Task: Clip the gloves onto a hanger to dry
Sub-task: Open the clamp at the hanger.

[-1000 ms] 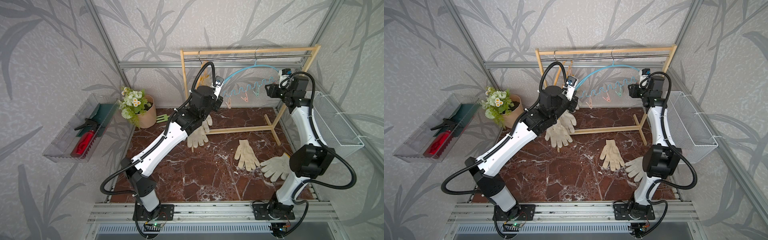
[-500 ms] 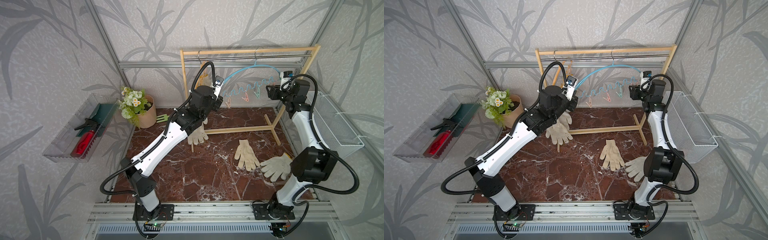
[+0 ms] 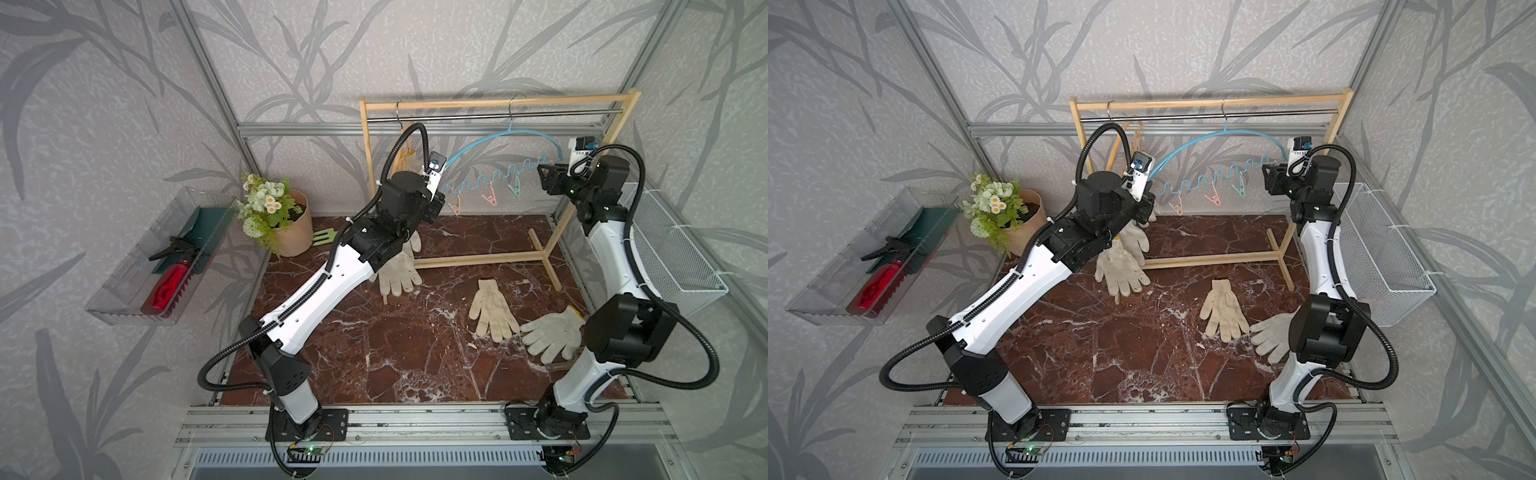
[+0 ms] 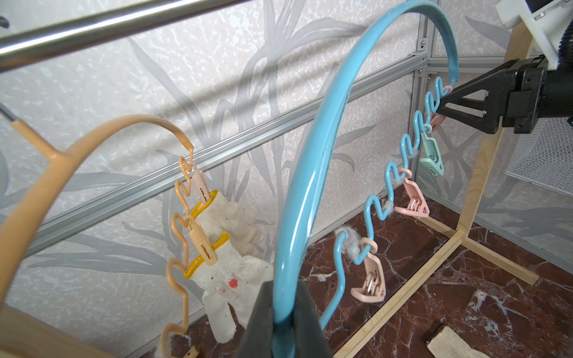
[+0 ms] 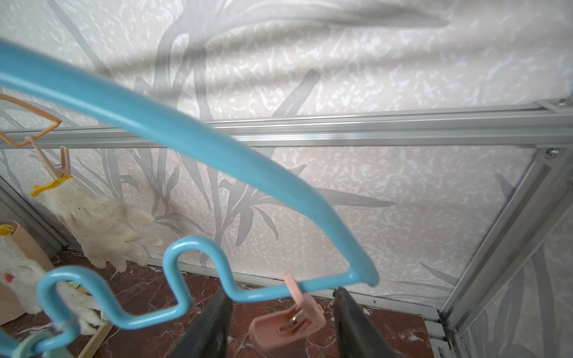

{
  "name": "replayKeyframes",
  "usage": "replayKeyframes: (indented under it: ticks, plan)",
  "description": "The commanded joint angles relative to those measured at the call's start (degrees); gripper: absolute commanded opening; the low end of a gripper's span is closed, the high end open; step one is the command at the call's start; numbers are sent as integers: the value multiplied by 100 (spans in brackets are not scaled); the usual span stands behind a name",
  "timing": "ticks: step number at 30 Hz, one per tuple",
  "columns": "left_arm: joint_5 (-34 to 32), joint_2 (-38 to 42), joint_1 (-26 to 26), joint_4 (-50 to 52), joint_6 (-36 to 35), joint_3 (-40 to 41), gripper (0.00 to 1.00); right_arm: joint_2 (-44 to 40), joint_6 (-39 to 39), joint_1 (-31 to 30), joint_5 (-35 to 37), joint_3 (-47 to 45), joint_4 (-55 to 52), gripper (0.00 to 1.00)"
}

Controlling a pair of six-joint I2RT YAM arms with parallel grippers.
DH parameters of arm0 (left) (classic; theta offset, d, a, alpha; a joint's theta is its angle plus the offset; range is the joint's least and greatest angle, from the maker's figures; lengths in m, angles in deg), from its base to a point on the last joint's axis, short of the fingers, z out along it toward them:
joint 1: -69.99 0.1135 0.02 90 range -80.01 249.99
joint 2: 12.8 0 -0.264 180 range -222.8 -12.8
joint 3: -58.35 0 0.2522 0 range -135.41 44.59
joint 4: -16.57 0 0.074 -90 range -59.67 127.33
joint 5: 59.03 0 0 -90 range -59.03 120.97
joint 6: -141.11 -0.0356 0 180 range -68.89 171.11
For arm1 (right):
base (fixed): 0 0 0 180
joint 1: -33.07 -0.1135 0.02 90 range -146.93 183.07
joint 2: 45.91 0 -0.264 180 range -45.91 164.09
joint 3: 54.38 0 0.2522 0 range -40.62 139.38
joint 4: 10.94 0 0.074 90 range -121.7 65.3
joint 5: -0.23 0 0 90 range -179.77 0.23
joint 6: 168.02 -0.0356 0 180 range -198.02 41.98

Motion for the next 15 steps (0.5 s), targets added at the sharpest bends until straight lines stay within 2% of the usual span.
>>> replayKeyframes:
  ticks: [1,8,15]
  plan:
    - [54,245,25,-80,19,26,1,81,-59,8,-226,179,135,52]
    - [75,245,25,-66,37,35,0,154,-35,1,-295,196,117,50]
    - [85,255,21,-55,37,35,1,170,17,7,-288,192,135,43]
